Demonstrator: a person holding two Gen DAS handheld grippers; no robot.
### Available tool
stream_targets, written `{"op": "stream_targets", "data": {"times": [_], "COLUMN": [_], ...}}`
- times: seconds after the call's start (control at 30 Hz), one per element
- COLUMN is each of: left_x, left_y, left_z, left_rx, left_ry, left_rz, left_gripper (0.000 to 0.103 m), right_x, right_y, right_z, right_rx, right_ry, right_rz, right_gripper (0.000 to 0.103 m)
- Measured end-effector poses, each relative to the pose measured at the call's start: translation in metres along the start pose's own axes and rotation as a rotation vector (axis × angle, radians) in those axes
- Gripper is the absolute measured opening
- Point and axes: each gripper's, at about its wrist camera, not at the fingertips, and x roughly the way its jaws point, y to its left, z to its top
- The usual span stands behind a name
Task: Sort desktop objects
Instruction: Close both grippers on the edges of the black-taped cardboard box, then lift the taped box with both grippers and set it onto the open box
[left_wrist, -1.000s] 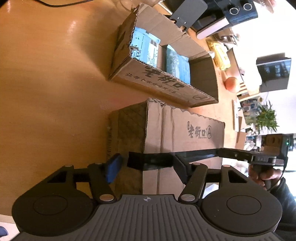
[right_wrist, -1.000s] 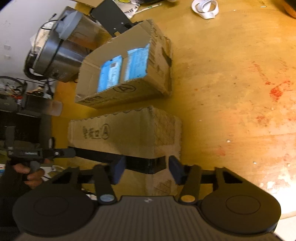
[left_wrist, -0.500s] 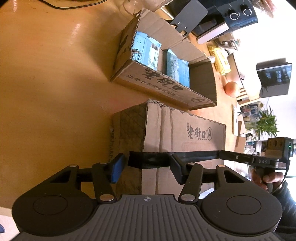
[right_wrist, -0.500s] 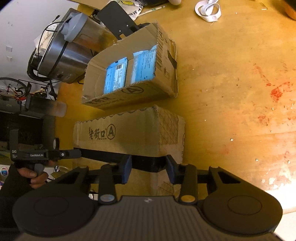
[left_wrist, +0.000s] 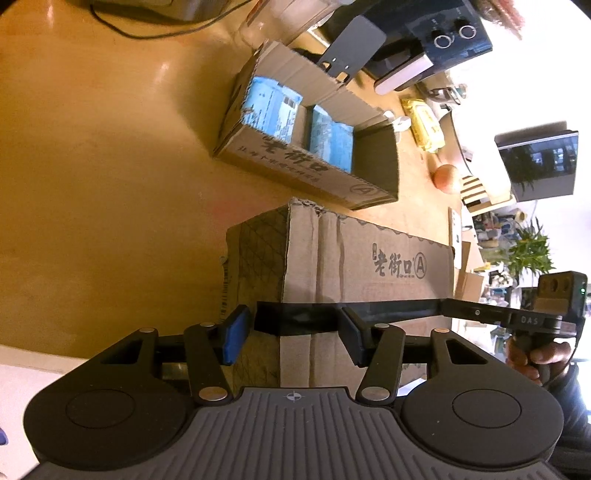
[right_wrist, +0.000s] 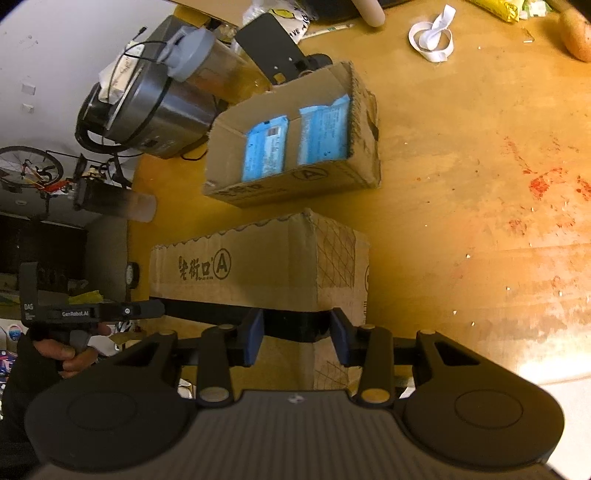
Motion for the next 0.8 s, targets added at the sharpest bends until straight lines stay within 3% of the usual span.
{"op": "stream_targets", "data": {"times": [0.27, 0.8], "left_x": [-0.014, -0.005], "left_y": [-0.014, -0.016], "left_z": [0.015, 0.085], "left_rx": [0.011, 0.036], "left_ry": [-0.001, -0.005], "left_rz": [0.002, 0.025], "left_gripper": [0.051, 0.051], "right_x": [-0.018, 0.000], "right_y": [0.016, 0.019], "right_z": [0.012, 0.077], "right_rx": [0.022, 0.040], "right_ry": [-0.005, -0.029], "right_rz": [-0.015, -0.036], "right_gripper": [0.034, 0.034]}}
